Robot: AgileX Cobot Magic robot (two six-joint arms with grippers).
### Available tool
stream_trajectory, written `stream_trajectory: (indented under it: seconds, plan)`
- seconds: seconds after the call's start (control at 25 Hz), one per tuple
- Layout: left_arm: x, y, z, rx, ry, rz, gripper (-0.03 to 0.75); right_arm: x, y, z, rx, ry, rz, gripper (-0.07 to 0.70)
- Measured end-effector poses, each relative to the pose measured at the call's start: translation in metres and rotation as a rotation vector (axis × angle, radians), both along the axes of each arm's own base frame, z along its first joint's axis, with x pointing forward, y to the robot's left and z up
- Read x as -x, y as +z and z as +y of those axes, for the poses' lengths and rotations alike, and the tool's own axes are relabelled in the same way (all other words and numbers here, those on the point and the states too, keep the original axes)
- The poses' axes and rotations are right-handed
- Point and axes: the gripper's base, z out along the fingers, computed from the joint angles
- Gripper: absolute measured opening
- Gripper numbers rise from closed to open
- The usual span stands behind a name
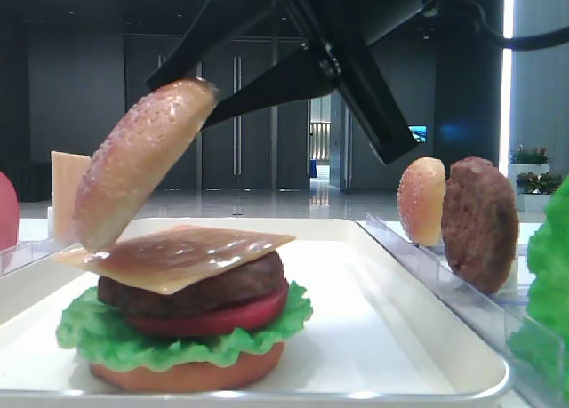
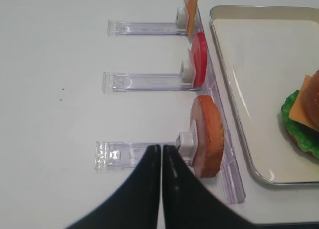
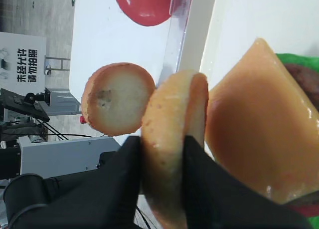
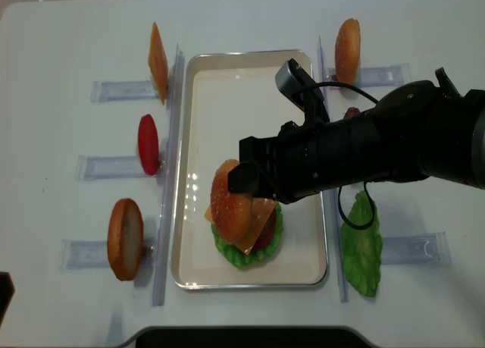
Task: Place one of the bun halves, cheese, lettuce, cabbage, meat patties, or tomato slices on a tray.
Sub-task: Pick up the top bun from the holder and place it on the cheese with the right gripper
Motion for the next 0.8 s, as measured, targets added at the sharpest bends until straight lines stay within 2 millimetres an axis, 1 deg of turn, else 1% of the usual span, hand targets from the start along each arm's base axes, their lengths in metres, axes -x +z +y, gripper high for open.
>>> stream_trajectory:
  seconds: [0.8]
  plan:
    - [0.0,0.0,0.0,0.0,0.0,0.0,0.0,-0.0019,-0.001,-0.0009,0.015,-0.019,-0.01,0.181]
